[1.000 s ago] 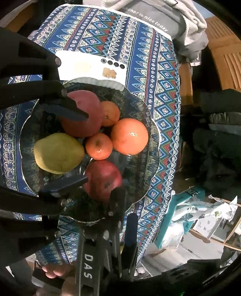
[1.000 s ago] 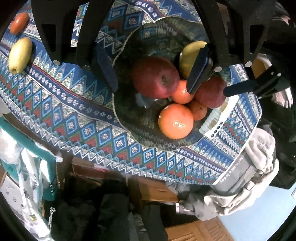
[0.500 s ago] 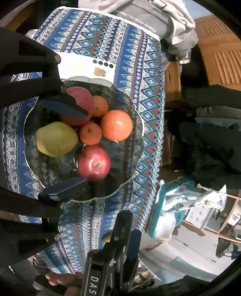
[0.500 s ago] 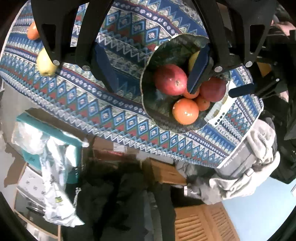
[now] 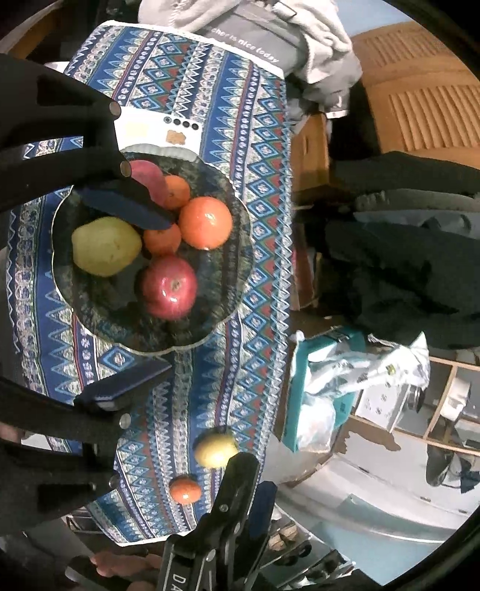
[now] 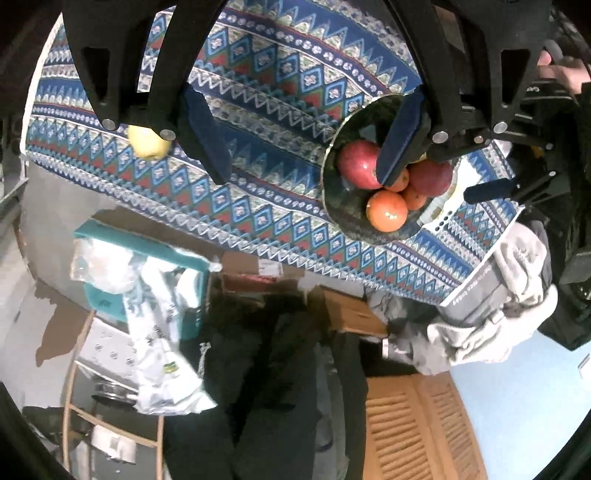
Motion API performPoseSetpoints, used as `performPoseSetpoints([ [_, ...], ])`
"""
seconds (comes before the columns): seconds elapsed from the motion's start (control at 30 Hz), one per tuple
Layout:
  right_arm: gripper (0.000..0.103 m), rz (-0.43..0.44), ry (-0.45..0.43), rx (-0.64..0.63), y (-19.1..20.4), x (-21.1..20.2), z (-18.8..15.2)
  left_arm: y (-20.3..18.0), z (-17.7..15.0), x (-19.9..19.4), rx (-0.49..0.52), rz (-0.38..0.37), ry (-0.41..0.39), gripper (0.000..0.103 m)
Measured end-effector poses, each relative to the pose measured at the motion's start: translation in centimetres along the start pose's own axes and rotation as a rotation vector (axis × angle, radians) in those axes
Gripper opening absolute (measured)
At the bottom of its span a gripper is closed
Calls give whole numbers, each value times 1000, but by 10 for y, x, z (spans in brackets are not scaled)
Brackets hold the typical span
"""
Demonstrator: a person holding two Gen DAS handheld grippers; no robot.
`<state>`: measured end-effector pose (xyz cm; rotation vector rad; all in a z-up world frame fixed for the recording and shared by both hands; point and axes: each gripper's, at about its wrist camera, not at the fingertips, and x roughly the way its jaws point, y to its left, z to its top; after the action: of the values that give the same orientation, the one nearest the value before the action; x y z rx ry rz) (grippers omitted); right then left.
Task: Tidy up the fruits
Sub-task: 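Move both tools back toward the remaining yellow pear and orange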
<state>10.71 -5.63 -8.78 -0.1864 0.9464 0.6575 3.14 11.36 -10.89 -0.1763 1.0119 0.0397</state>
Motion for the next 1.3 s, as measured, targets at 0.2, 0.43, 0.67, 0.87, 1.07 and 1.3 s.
performPoseSetpoints([
  [0.2,82,-24,-57,26,-17,-32,-6,-21,6,-16,29,-5,-40,79],
  [0.43,86,-62,-114,58,-42,-65,-17,-47,13,-30,55,-29,-73,80],
  [0.67,87,-110,-151,89,-69,-89,-29,-72,18,-30,82,-43,-81,80],
  [0.87,87,-146,-147,145,-104,-98,-43,-96,21,-23,116,-58,-75,80],
  [1.07,87,-182,-137,202,-134,-104,-57,-119,22,-10,147,-72,-55,80],
  [1.3,87,-230,-104,256,-166,-101,-76,-145,23,14,181,-95,-7,80],
])
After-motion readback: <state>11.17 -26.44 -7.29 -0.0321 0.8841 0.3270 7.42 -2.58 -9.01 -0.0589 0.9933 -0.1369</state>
